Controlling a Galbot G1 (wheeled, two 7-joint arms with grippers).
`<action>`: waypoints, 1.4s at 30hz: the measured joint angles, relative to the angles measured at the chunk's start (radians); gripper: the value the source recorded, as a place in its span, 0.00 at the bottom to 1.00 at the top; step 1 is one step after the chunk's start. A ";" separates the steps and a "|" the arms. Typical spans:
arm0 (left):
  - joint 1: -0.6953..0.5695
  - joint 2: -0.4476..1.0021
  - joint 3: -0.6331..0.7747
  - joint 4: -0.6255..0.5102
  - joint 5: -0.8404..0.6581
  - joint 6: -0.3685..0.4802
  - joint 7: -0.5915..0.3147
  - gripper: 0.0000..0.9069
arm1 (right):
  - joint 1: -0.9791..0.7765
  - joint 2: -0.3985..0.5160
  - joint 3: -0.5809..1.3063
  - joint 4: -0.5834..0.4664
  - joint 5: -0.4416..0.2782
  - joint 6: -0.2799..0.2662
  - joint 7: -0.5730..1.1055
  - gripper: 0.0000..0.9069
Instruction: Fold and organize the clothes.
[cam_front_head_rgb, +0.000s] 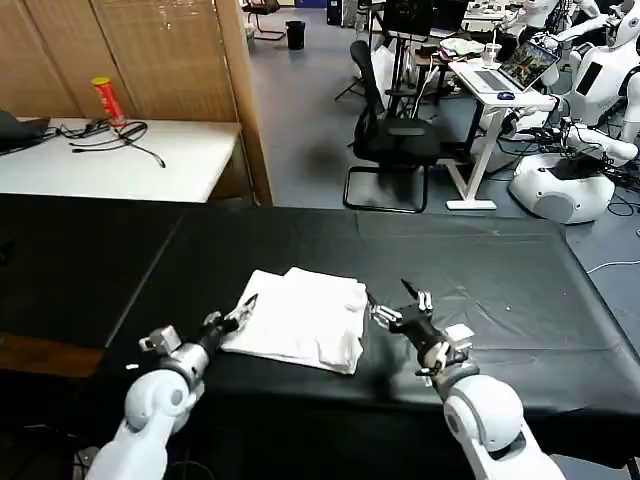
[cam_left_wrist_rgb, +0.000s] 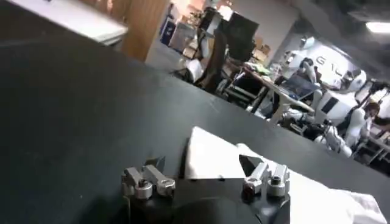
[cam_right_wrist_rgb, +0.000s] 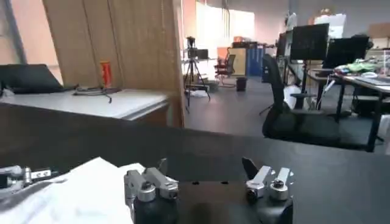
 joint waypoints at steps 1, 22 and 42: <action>-0.001 0.000 -0.002 0.001 -0.014 0.006 -0.006 0.17 | 0.000 0.002 0.000 0.001 -0.001 0.000 0.000 0.97; -0.005 0.078 -0.051 -0.071 0.143 0.072 -0.066 0.00 | -0.015 0.013 0.022 0.012 -0.025 0.008 0.001 0.97; 0.043 0.535 -0.260 -0.283 0.167 0.157 -0.142 0.00 | -0.008 0.054 -0.002 0.002 -0.060 0.019 0.004 0.97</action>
